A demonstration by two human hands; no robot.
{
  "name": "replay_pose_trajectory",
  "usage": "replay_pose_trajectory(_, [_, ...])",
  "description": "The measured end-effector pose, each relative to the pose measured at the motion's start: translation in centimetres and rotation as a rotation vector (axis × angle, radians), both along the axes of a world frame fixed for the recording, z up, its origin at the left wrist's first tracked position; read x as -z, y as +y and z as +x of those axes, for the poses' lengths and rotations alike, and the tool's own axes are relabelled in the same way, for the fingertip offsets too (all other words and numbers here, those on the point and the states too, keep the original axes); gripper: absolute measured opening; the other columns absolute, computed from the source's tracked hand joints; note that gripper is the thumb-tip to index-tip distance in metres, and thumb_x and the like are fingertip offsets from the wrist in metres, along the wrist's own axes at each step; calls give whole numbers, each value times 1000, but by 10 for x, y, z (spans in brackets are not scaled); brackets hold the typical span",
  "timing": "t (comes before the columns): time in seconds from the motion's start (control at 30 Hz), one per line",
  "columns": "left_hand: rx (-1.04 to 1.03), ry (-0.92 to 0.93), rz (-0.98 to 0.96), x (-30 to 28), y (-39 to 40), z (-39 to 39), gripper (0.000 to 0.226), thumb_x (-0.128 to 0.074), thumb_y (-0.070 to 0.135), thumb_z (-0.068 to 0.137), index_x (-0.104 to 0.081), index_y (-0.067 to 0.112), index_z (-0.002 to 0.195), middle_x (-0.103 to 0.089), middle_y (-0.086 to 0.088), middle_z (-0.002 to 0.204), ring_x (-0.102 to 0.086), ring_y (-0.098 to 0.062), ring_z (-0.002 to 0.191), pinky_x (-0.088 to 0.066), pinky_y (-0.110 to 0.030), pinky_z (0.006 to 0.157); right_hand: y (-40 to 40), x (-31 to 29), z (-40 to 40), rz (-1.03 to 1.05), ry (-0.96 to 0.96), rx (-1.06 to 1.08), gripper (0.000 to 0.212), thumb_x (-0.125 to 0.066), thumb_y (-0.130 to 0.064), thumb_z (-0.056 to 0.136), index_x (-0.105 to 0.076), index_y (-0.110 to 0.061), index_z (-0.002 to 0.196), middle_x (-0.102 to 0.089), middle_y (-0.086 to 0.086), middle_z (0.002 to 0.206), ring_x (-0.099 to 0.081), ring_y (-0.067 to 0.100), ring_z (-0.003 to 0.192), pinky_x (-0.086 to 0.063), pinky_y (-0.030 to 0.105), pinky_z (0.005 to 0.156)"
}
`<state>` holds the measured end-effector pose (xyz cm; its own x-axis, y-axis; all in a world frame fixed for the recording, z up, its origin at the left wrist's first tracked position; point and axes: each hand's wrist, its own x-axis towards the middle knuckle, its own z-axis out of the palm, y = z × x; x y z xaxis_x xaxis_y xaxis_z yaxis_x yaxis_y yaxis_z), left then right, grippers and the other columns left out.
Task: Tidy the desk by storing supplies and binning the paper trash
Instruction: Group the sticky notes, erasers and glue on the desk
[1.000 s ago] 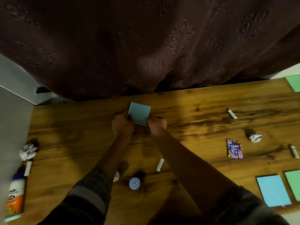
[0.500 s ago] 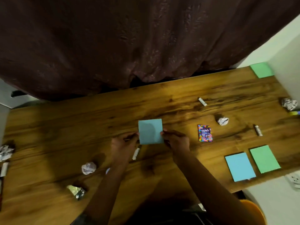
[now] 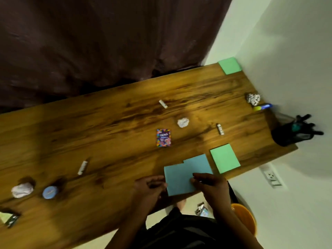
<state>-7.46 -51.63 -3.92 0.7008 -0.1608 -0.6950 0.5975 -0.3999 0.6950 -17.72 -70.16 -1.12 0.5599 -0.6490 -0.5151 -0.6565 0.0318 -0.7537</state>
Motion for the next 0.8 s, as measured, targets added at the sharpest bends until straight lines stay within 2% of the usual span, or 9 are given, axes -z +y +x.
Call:
replay_pose_trajectory(0.07, [-10,-3,2,-1,-27,-13,24,-84,8,83,-76,29,90,-76,12,81,-71,-1,69,-54,-17,56,-25,2,-11,-24,7,3,16,-89,-25,76,-82,-32,89,-78,-12,86,-74,6,81,-62,38,81])
replay_pose_trajectory(0.2, [19,-55,72,0,-66,-28,26,-85,16,84,-74,39,86,-74,15,87,-72,-6,77,-60,-22,62,-64,9,-20,-104,9,-72,17,-86,-27,80,-81,-30,96,-78,-13,92,-71,1,85,-61,32,83])
replay_pose_trajectory(0.27, [27,-73,112,-2,-79,-29,25,-84,20,84,-73,42,85,-74,15,88,-74,-9,78,-64,-26,68,-77,12,-19,-127,-10,-124,19,-83,-24,83,-80,-24,102,-77,-8,100,-71,5,91,-60,25,83])
replay_pose_trajectory(0.37, [44,-104,164,-3,-90,-28,22,-83,26,85,-73,45,88,-73,15,91,-74,-6,74,-65,-28,71,-88,19,-13,-202,16,-201,21,-79,-23,87,-79,-20,108,-76,-3,105,-70,8,91,-49,8,71])
replay_pose_trajectory(0.47, [101,-160,223,-1,-96,-27,18,-81,29,87,-77,40,101,-72,16,90,-74,-4,70,-64,-27,71,-94,29,-9,-228,26,-224,23,-76,-22,89,-78,-18,111,-76,-1,109,-69,9,91,-49,12,72])
replay_pose_trajectory(0.63, [148,-204,278,-3,-104,-28,18,-80,29,89,-78,34,106,-69,15,84,-74,-6,63,-60,-21,65,-98,38,-9,-245,6,-274,23,-73,-20,91,-77,-19,114,-76,0,112,-71,13,95,-59,25,82])
replay_pose_trajectory(0.7, [149,-202,286,-2,-105,-29,18,-80,29,88,-78,33,106,-72,15,87,-74,-4,64,-62,-22,67,-101,41,-10,-242,7,-295,23,-72,-20,91,-77,-19,114,-75,0,112,-70,12,95,-56,18,77])
replay_pose_trajectory(0.8, [123,-216,289,0,-105,-31,19,-81,29,87,-79,33,106,-76,14,102,-74,-3,78,-65,-32,79,-103,43,-8,-262,19,-338,23,-72,-22,92,-76,-19,115,-74,-1,114,-67,8,94,-44,3,69])
